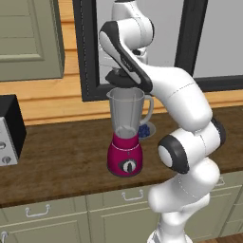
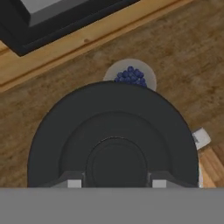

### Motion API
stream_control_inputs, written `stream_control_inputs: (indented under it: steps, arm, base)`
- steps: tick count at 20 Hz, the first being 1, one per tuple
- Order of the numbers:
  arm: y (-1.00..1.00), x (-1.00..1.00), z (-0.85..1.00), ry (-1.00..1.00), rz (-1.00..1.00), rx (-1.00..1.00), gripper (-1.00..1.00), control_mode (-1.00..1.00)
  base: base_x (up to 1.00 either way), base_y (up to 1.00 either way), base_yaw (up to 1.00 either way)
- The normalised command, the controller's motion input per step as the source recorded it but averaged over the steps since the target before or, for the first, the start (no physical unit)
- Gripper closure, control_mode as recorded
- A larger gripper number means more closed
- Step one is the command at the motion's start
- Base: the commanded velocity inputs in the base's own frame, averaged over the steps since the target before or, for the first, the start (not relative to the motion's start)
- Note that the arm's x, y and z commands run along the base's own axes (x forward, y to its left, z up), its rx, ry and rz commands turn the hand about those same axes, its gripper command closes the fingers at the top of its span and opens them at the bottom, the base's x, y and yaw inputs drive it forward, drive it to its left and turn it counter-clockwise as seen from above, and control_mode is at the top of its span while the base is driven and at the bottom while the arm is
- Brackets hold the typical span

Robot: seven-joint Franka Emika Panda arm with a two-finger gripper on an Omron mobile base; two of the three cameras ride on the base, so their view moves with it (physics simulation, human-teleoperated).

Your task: Close the lid blender by securely placing the lid on top.

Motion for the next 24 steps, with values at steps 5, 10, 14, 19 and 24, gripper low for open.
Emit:
stream_control_inputs:
  steps: [5,10,14,19,24]
  arm:
    - [0.01,0.03,-0.21,0.05,0.00,0.00,1.00,-1.00]
    - [0.00,0.16,-0.34,0.00,0.00,-0.01,1.00,-1.00]
    - [0.00,0.23,-0.32,0.00,0.00,-0.02,1.00,-1.00]
    - [0.00,0.23,-0.30,0.00,0.00,-0.04,1.00,-1.00]
    - [0.00,0.12,-0.11,0.00,0.00,-0.02,1.00,-1.00]
  base:
    - [0.00,0.00,0.00]
    - [0.00,0.00,0.00]
    - [0.00,0.00,0.00]
    - [0.00,0.00,0.00]
    - [0.00,0.00,0.00]
